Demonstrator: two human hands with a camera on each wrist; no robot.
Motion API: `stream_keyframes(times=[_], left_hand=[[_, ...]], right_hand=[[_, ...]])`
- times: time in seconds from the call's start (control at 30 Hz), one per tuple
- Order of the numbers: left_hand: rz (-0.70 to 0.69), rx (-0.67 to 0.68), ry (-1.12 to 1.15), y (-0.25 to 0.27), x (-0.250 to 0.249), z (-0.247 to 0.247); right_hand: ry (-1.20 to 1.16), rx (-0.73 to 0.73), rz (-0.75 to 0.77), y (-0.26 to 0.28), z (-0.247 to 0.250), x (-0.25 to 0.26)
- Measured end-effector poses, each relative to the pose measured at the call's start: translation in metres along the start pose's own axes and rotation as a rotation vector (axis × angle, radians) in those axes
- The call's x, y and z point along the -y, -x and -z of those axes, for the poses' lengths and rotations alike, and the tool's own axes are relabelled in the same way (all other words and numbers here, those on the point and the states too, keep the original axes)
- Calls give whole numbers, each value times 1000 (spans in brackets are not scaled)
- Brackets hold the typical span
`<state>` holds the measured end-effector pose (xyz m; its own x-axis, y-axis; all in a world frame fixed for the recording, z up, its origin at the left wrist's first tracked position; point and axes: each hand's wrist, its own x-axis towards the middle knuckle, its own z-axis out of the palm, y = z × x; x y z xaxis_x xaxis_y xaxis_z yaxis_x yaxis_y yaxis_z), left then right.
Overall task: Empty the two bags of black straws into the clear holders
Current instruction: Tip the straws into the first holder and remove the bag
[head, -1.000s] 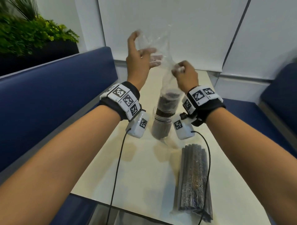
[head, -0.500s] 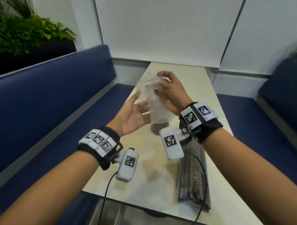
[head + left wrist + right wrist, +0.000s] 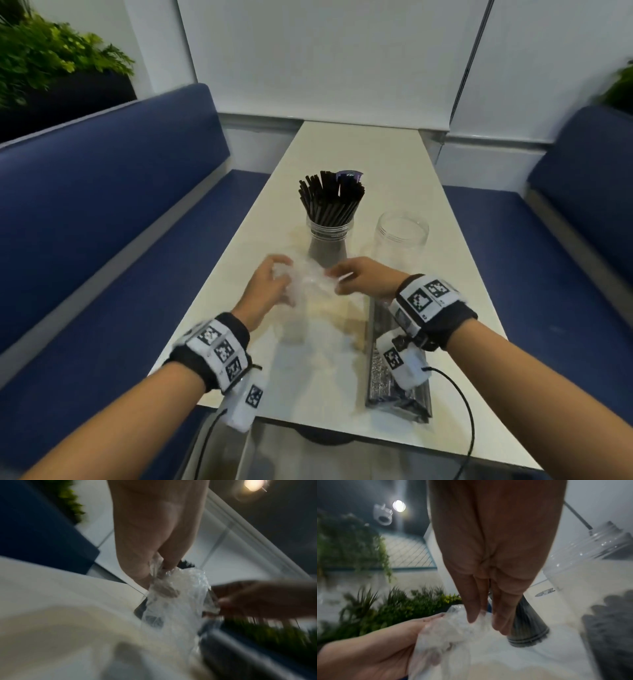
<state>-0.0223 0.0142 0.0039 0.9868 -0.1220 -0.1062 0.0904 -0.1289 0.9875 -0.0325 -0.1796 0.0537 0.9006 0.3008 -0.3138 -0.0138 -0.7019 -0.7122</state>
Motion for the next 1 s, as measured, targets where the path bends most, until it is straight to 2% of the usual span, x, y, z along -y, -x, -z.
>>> stream_keyframes(times=[0.07, 0.13, 0.2, 0.3, 0.37, 0.43, 0.5, 0.53, 0.63, 0.77, 1.0], left_hand=[[-52, 16, -409, 0, 24, -6], [-7, 154, -831, 2, 45, -12], [48, 257, -1017, 4, 54, -16], [22, 240, -970, 1, 41, -13], [-2, 155, -749, -3, 24, -8], [-85, 36, -533, -9, 3, -1], [-169, -59, -469, -24, -17, 6], [-185, -62, -439, -34, -26, 9], [-96, 50, -382, -69, -49, 14], [-23, 220, -455, -110, -60, 5], [-99, 345, -377, -149, -65, -22]], right_hand=[[239, 92, -87, -1, -6, -6], [350, 83, -147, -4, -10, -12], [320, 11, -175, -7, -10, -15], [126, -165, -171, -15, 3, -16], [-15, -274, -136, -23, 13, -15], [-133, -348, -87, -32, 22, -12], [-225, -396, -56, -41, 30, -6], [-269, -416, -44, -45, 34, -3], [-405, -468, 1, -61, 42, 5], [-529, -479, 71, -86, 46, 13], [-578, -411, 134, -113, 54, 11]])
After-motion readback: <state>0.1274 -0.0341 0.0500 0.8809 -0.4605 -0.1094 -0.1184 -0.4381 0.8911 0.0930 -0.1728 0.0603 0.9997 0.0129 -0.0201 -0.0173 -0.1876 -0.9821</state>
